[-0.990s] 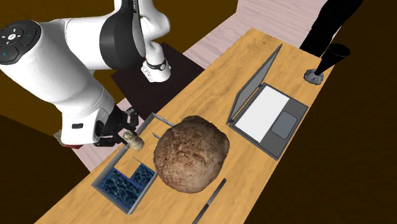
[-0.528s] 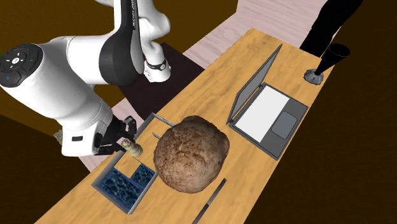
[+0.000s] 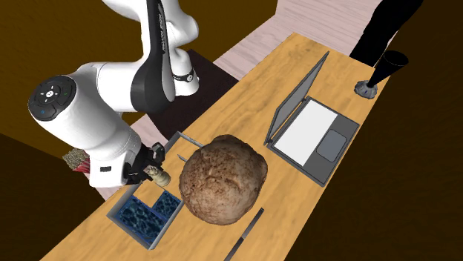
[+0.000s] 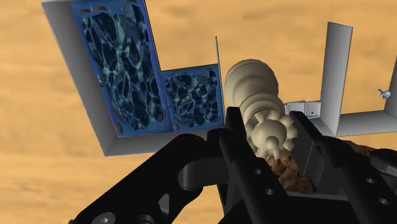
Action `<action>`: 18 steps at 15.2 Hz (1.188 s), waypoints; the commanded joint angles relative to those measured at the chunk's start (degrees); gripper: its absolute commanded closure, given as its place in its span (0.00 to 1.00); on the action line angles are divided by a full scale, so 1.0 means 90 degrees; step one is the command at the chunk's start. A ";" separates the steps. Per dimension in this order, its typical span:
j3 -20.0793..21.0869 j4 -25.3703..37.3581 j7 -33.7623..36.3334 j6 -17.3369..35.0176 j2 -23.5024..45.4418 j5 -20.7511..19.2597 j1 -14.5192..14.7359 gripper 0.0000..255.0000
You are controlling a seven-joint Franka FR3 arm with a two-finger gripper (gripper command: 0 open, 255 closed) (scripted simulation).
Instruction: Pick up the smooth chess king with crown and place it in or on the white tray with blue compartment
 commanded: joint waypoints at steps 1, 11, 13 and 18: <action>0.0004 -0.0119 -0.0052 0.0167 0.0056 0.0045 -0.0016 1.00; 0.0029 -0.0351 -0.0131 0.0501 0.0182 0.0143 -0.0032 1.00; 0.0029 -0.0351 -0.0131 0.0501 0.0182 0.0143 -0.0033 1.00; 0.0030 -0.0361 -0.0125 0.0505 0.0174 0.0138 -0.0028 0.00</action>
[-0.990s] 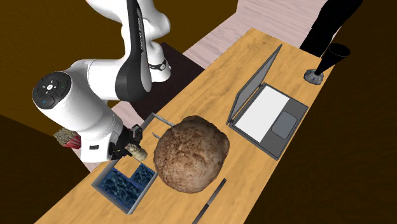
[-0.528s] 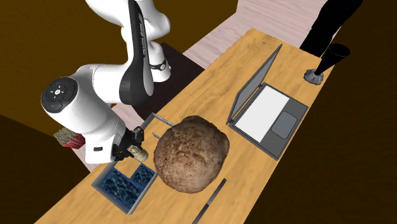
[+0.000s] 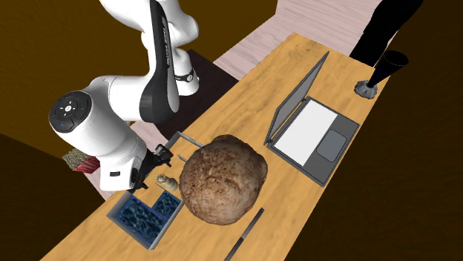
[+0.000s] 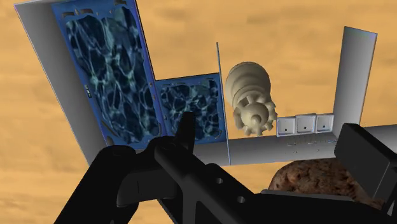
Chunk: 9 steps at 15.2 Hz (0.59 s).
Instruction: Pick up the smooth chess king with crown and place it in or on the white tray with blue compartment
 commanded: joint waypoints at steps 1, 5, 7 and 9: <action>-0.0001 0.0009 -0.0006 -0.0004 0.0009 0.0004 -0.0004 0.00; -0.0061 0.0500 0.0129 -0.0724 -0.0267 -0.0199 0.0013 0.00; -0.0061 0.0500 0.0129 -0.0723 -0.0268 -0.0199 0.0013 0.00; -0.0061 0.0500 0.0129 -0.0724 -0.0267 -0.0199 0.0013 0.00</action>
